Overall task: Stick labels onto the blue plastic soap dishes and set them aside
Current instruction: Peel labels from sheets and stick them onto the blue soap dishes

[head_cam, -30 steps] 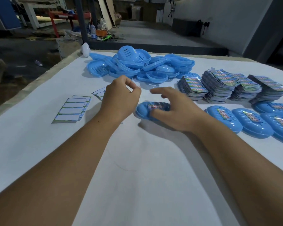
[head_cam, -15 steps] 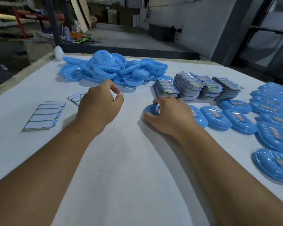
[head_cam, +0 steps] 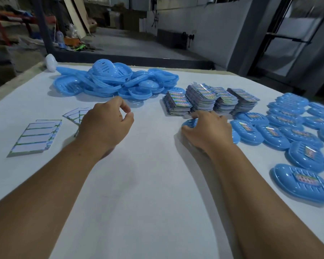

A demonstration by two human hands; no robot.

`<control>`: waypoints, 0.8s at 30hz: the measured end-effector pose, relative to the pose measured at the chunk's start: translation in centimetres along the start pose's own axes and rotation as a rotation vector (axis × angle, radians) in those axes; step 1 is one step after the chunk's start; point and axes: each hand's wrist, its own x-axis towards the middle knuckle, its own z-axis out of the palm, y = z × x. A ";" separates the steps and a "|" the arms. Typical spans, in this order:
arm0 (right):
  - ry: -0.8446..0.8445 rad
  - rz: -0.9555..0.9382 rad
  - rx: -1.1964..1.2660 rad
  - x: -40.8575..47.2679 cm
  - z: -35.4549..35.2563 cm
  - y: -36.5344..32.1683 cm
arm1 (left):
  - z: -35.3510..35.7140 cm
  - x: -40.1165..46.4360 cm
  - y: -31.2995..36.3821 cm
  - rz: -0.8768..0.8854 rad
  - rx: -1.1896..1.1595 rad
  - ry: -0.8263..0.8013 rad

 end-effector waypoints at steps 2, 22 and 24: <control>0.011 0.023 0.014 0.4 -0.1 0.7 | 0.0 0.1 -0.1 -0.005 -0.005 -0.006; -0.170 -0.494 0.213 2.3 -0.7 -9.4 | -2.7 2.2 -4.9 -0.341 -0.001 0.154; -0.179 -0.512 0.217 2.2 0.4 -9.9 | -2.8 2.1 -5.3 -0.377 0.023 0.144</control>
